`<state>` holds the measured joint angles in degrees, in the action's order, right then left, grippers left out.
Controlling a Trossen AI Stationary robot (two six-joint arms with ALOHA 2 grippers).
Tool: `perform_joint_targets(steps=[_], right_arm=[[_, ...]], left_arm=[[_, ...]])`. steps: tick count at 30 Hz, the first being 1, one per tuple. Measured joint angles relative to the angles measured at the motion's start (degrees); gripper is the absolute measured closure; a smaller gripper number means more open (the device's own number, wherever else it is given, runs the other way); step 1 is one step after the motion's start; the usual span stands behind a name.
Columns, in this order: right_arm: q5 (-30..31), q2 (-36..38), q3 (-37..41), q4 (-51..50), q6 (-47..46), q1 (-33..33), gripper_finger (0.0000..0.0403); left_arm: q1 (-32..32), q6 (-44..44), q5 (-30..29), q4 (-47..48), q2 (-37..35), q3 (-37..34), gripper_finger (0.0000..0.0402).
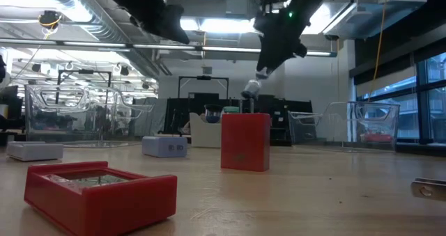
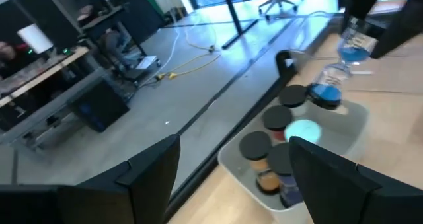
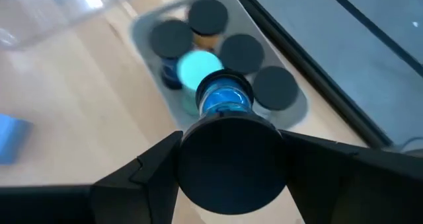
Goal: Pick & Place Office items
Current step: Put the blue hourglass timer into the gray bin
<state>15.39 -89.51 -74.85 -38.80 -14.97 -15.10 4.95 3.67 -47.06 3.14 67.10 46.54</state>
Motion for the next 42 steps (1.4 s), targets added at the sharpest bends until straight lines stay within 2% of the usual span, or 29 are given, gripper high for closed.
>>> perform_joint_targets(steps=[3, 8, 19, 34, 42], right_arm=[[-0.09, -1.79, 0.0, -0.15, 1.15, -1.31, 0.0184], [-3.58, -4.58, 0.06, -0.22, 2.52, -2.01, 0.0184], [-2.76, -7.66, -0.02, 0.33, 4.06, -2.09, 0.0184], [-4.93, -12.5, -0.04, 2.67, 2.0, -3.18, 0.0184], [-4.98, -12.7, -0.04, 2.94, 2.13, -4.47, 0.0184]], left_arm=[[1.28, -1.22, 0.13, 1.18, 0.09, 0.0, 0.0123], [2.49, -5.67, 0.65, 4.0, 0.34, 0.0, 0.0123], [2.77, -17.81, 0.32, 5.28, 0.34, 0.0, 0.0123], [2.12, -19.03, 0.25, 6.32, 0.36, -0.24, 0.0123], [2.12, -19.03, 0.09, 6.03, 0.36, -0.24, 0.0123]])
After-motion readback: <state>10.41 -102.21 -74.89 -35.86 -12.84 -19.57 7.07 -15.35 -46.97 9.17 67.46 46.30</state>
